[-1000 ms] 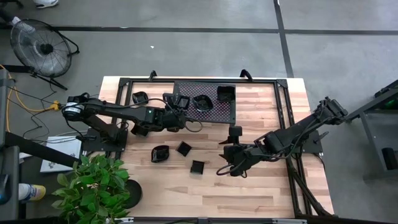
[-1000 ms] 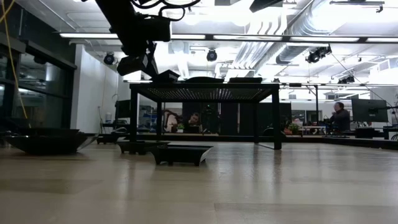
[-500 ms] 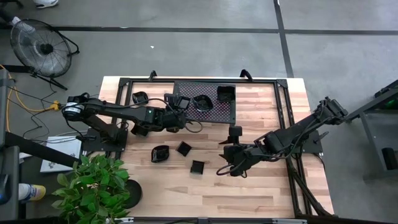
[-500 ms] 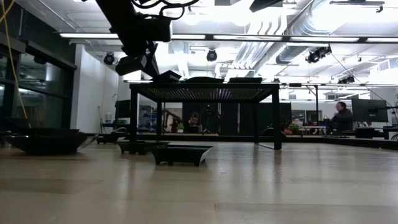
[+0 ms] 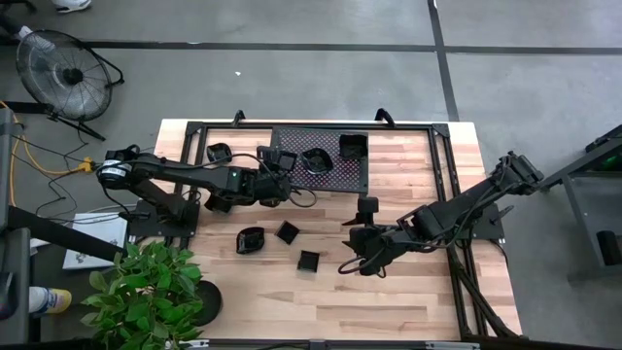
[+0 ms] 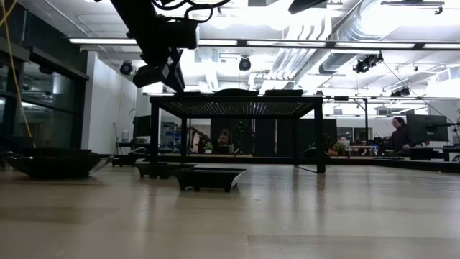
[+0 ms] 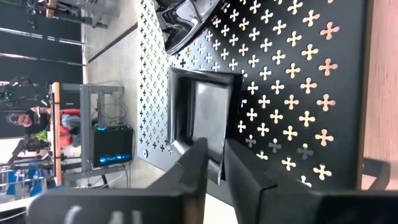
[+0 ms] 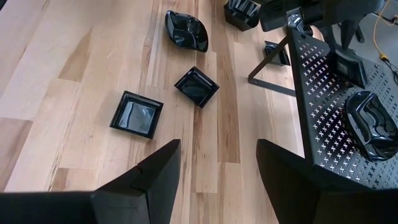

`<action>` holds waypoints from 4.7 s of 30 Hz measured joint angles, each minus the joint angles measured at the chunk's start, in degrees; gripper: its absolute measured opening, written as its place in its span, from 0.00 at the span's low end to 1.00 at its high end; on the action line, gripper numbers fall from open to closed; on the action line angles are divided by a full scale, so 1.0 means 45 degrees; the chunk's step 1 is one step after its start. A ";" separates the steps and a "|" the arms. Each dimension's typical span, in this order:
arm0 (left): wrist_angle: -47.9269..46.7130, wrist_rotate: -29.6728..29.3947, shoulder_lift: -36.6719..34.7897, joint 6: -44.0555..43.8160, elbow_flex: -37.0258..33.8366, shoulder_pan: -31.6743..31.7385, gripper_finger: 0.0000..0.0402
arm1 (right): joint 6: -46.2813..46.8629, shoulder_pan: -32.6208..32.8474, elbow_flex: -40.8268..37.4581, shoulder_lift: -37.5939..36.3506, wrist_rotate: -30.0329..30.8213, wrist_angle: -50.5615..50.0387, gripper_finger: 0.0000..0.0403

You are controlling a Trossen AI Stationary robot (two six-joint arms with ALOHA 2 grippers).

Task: Pick & Place Mini shaped plates
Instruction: Stack the square plate on the square plate on the shelf, then stack the square plate on the square plates on the shelf

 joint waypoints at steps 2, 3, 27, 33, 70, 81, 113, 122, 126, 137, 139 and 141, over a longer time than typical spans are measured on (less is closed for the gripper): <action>-0.0005 0.0002 0.0000 0.0000 -0.0002 0.0000 0.17 | 0.0000 0.0000 0.0000 0.0002 0.0000 0.0000 0.51; 0.0000 0.0005 0.0000 0.0069 0.0000 0.0000 0.19 | 0.0000 0.0000 0.0000 0.0003 0.0000 0.0000 0.51; -0.1486 0.1376 -0.0305 0.0872 0.1642 -0.0005 0.25 | 0.0005 0.0010 0.0000 -0.0002 -0.0371 -0.0094 0.51; -0.1481 0.2764 -0.1145 0.1400 0.1642 -0.0005 0.25 | 0.0071 0.0010 0.0000 -0.0002 -0.0543 -0.0231 0.51; 0.3293 0.2254 -0.6756 -0.1398 -0.4007 -0.6849 0.25 | -0.7167 0.0549 -0.6227 0.3446 -0.2710 1.3163 0.51; 0.3332 0.2129 -0.6756 -0.1579 -0.4002 -0.6845 0.25 | -0.9156 0.0065 -0.3142 0.5231 -0.3003 0.9591 0.51; 0.3283 0.2098 -0.6756 -0.1608 -0.3983 -0.6844 0.25 | -1.3681 -0.1928 -0.0870 0.6535 -0.5929 0.6374 0.51; 0.3235 0.2137 -0.6756 -0.1622 -0.3983 -0.6844 0.25 | -1.3724 -0.1919 -0.0865 0.6648 -0.5645 0.6754 0.50; 0.3235 0.2135 -0.6756 -0.1622 -0.3983 -0.6844 0.25 | -1.3716 -0.1919 -0.0869 0.6657 -0.5687 0.6666 0.44; 0.3235 0.2268 -0.6756 -0.1624 -0.3983 -0.6842 0.25 | -1.3605 -0.1914 -0.0879 0.6667 -0.5600 0.6550 0.22; 0.3235 0.2268 -0.6756 -0.1627 -0.3983 -0.6839 0.25 | -1.3601 -0.1914 -0.0879 0.6667 -0.5602 0.6524 0.20; 0.3235 0.2268 -0.6756 -0.1628 -0.3983 -0.6844 0.25 | -1.3585 -0.1909 -0.0879 0.6667 -0.5605 0.6517 0.17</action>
